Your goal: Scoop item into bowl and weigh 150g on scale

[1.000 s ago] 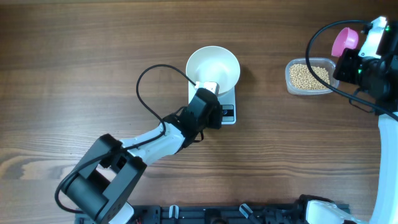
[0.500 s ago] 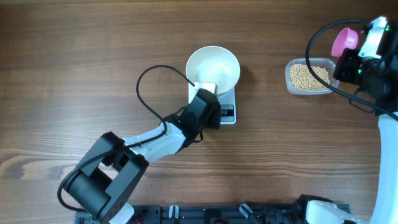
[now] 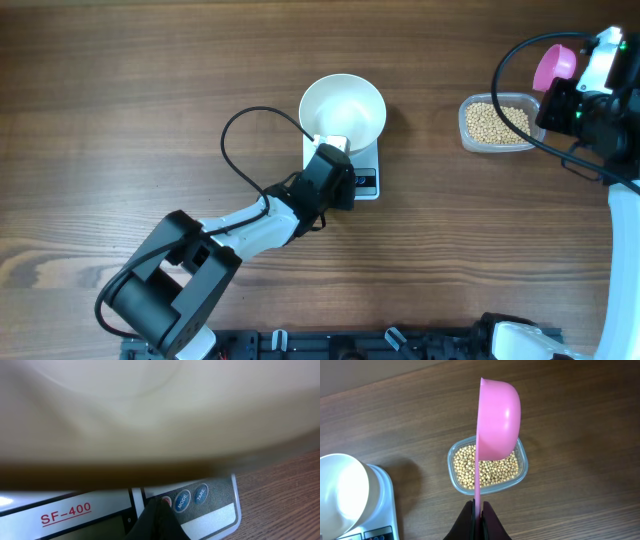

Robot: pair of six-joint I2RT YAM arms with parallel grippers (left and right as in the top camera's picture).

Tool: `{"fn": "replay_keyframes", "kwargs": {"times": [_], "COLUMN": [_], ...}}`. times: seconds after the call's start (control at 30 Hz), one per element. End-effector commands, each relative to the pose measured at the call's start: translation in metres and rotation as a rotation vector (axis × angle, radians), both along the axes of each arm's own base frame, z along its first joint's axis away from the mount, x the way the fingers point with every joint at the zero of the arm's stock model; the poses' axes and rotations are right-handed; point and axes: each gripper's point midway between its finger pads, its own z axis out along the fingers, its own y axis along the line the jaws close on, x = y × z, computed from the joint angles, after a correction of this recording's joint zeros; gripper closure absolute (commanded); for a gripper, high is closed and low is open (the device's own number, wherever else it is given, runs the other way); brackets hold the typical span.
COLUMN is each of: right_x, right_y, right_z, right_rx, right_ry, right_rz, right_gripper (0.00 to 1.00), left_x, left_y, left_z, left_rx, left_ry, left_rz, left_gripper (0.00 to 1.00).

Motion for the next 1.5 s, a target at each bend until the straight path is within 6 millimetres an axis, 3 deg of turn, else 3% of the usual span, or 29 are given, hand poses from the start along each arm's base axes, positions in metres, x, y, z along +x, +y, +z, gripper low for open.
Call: {"fn": "replay_keyframes", "kwargs": {"times": [0.0,1.47], "right_x": [0.002,0.001], "right_y": [-0.004,-0.004], "right_z": [0.002,0.002], "right_rx": [-0.025,-0.024], "right_ry": [-0.001,0.000], "right_rz": [0.001,0.001], "right_gripper": [0.96,0.96], "left_x": [-0.005,-0.007], "left_y": [0.000,0.001], "left_z": [-0.012,-0.020], "left_rx": [0.023,0.031], "left_ry": [0.020,0.037], "left_rz": [-0.023,-0.028], "left_gripper": [0.96,0.96]}}
